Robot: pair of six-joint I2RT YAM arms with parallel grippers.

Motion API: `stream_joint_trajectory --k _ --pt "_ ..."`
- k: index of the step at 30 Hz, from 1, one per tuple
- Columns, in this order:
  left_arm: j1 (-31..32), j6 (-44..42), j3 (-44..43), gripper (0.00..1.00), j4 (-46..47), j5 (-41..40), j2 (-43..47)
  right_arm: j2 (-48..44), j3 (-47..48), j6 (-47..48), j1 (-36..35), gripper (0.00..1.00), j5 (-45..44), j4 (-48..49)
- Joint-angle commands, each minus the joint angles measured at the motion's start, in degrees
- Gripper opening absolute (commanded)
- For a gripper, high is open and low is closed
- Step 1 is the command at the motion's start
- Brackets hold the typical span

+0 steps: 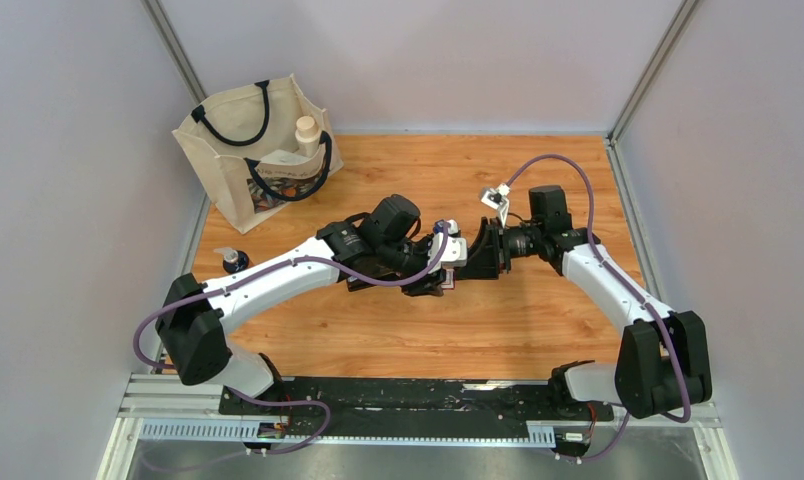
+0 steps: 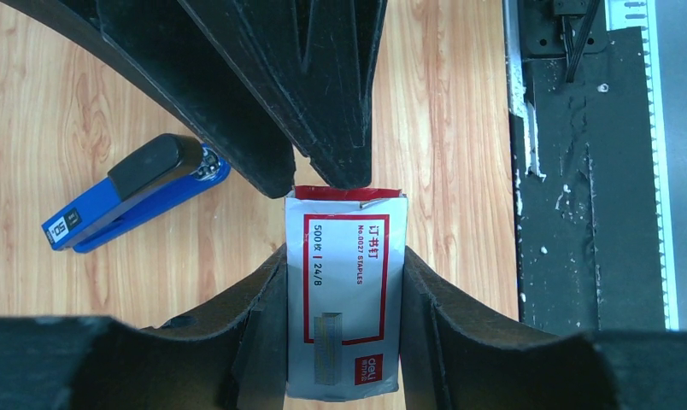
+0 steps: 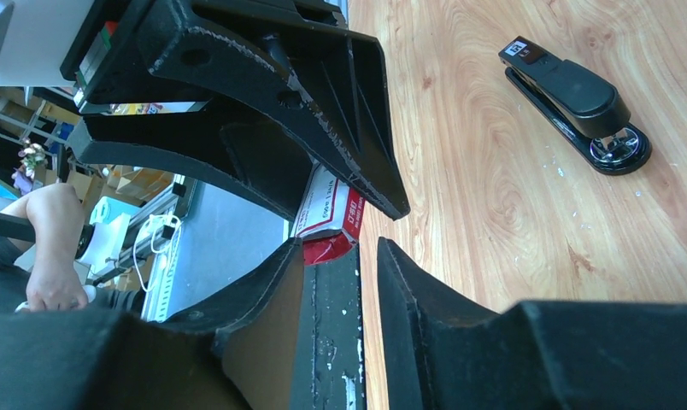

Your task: Load the staples into the stapler

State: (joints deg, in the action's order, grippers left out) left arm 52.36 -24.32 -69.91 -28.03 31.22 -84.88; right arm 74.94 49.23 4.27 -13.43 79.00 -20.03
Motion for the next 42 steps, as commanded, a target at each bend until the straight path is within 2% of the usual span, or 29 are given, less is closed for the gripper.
stream_joint_trajectory --k 1,7,42 --pt "-0.4 0.8 -0.2 0.12 1.9 0.0 0.2 0.1 2.4 1.4 -0.3 0.39 1.4 -1.0" --pt "-0.8 0.8 -0.1 0.12 2.0 -0.2 -0.2 0.2 2.8 2.6 -0.4 0.33 1.3 -2.2" --pt "-1.4 1.3 -0.1 0.12 2.5 -1.8 -1.5 0.5 3.9 3.6 -0.6 0.28 3.9 -4.9"
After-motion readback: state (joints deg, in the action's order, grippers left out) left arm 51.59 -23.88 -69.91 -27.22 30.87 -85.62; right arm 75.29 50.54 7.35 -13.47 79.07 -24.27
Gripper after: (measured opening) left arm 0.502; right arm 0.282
